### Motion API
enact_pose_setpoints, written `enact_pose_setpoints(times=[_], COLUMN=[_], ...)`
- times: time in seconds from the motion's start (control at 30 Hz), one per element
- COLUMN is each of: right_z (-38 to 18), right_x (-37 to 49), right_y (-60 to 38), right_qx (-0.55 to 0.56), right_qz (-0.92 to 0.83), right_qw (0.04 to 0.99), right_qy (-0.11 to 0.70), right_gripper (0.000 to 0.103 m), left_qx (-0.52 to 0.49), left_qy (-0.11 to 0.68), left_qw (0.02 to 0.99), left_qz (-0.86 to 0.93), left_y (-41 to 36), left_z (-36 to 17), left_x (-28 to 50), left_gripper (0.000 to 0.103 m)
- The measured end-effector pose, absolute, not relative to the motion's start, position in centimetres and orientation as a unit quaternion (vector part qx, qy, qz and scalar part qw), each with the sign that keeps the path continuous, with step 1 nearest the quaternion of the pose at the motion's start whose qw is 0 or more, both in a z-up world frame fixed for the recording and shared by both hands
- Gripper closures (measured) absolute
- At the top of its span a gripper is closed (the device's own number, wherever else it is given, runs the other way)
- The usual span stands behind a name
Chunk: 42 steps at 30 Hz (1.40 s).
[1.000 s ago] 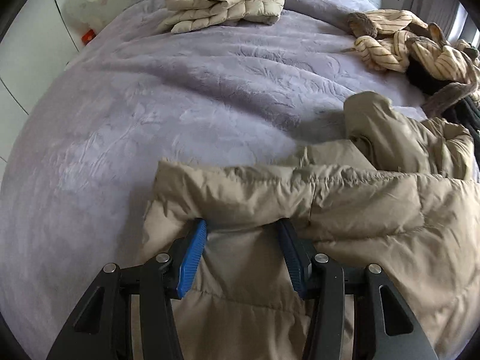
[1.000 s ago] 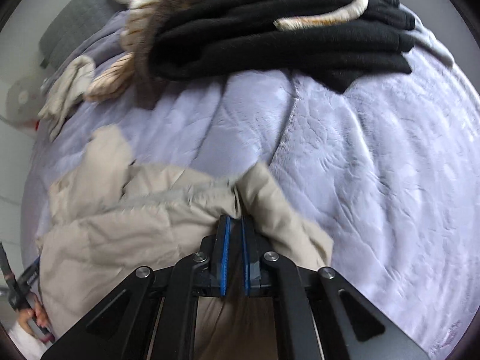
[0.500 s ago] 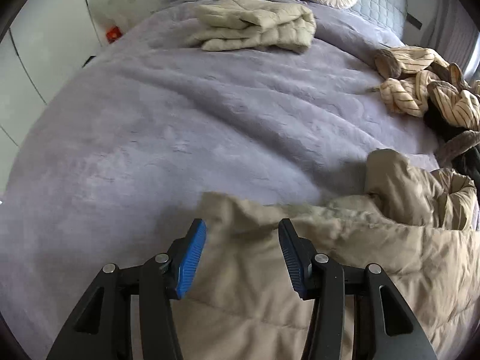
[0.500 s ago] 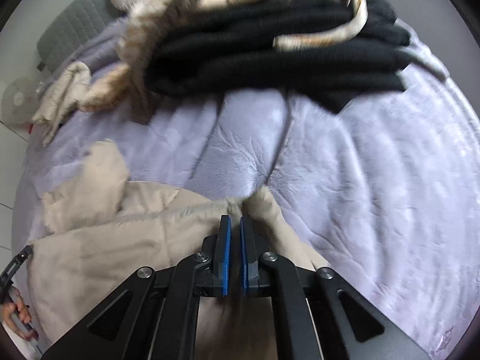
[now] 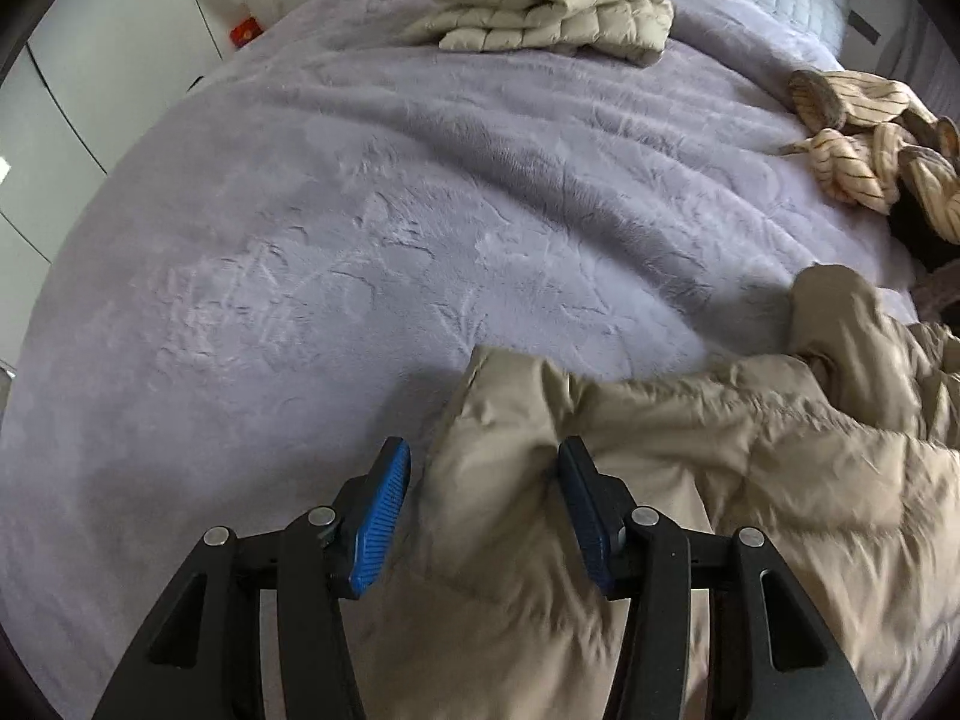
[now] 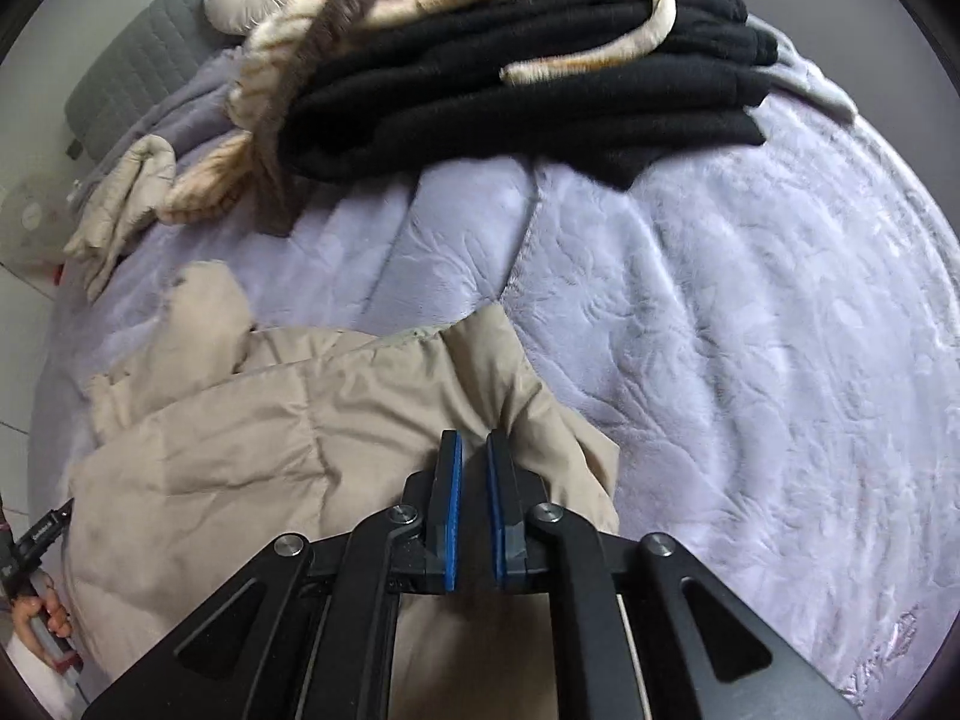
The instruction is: Fold large clothes
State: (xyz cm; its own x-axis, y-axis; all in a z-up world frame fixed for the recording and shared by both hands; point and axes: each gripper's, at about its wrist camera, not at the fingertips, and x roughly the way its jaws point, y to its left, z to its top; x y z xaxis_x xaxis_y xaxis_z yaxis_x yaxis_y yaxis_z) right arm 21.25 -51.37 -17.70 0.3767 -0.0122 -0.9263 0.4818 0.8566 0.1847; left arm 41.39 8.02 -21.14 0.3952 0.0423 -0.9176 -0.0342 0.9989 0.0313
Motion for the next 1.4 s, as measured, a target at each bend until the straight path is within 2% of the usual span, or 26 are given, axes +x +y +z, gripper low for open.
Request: enact_pose_setpoints(times=[0.43, 0.5, 0.53, 0.57, 0.63, 0.67, 0.73, 0.77, 0.9, 1.1, 1.13, 1.4], right_z=[-13.7, -13.5, -13.4, -13.3, -13.2, -13.0, -12.9, -12.9, -12.9, -13.5, -13.5, -14.8], right_x=[16.2, 15.4, 14.8, 14.3, 13.6, 13.1, 12.5, 12.0, 10.6, 9.0, 8.8, 6.8], right_y=[-47.1, -46.3, -46.0, -45.7, -45.2, -44.8, -44.4, -44.2, -43.5, -42.5, -42.4, -42.2], right_qx=[0.246, 0.249, 0.252, 0.254, 0.255, 0.254, 0.255, 0.258, 0.27, 0.288, 0.292, 0.366], right_qz=[-0.122, -0.117, -0.116, -0.115, -0.113, -0.112, -0.107, -0.105, -0.101, -0.089, -0.087, -0.07], right_qw=[0.799, 0.795, 0.793, 0.793, 0.794, 0.794, 0.793, 0.791, 0.785, 0.777, 0.777, 0.757], right_qy=[0.535, 0.541, 0.542, 0.542, 0.541, 0.54, 0.543, 0.545, 0.549, 0.553, 0.552, 0.537], right_gripper=[0.094, 0.088, 0.076, 0.06, 0.046, 0.046, 0.046, 0.046, 0.045, 0.028, 0.02, 0.016], left_qx=[0.004, 0.001, -0.002, -0.005, -0.007, -0.006, -0.001, 0.002, 0.016, 0.018, 0.018, 0.043], left_qy=[0.577, 0.58, 0.583, 0.586, 0.591, 0.592, 0.588, 0.578, 0.578, 0.587, 0.589, 0.589], left_qw=[0.817, 0.815, 0.812, 0.81, 0.807, 0.806, 0.809, 0.816, 0.816, 0.809, 0.808, 0.807], left_qz=[0.016, 0.012, 0.009, 0.007, 0.005, 0.005, 0.006, 0.008, -0.002, -0.013, -0.015, -0.008], left_y=[8.4, 8.5, 8.6, 8.6, 8.5, 8.4, 8.2, 8.1, 7.5, 7.0, 7.0, 6.4], left_z=[-17.9, -17.6, -17.5, -17.4, -17.3, -17.2, -17.0, -16.7, -16.5, -16.7, -16.8, -17.3], left_x=[33.4, 32.2, 31.6, 31.1, 30.1, 29.6, 28.8, 28.2, 26.9, 25.4, 25.1, 23.6], left_gripper=[0.05, 0.05, 0.05, 0.05, 0.05, 0.047, 0.009, 0.007, 0.007, 0.007, 0.007, 0.007])
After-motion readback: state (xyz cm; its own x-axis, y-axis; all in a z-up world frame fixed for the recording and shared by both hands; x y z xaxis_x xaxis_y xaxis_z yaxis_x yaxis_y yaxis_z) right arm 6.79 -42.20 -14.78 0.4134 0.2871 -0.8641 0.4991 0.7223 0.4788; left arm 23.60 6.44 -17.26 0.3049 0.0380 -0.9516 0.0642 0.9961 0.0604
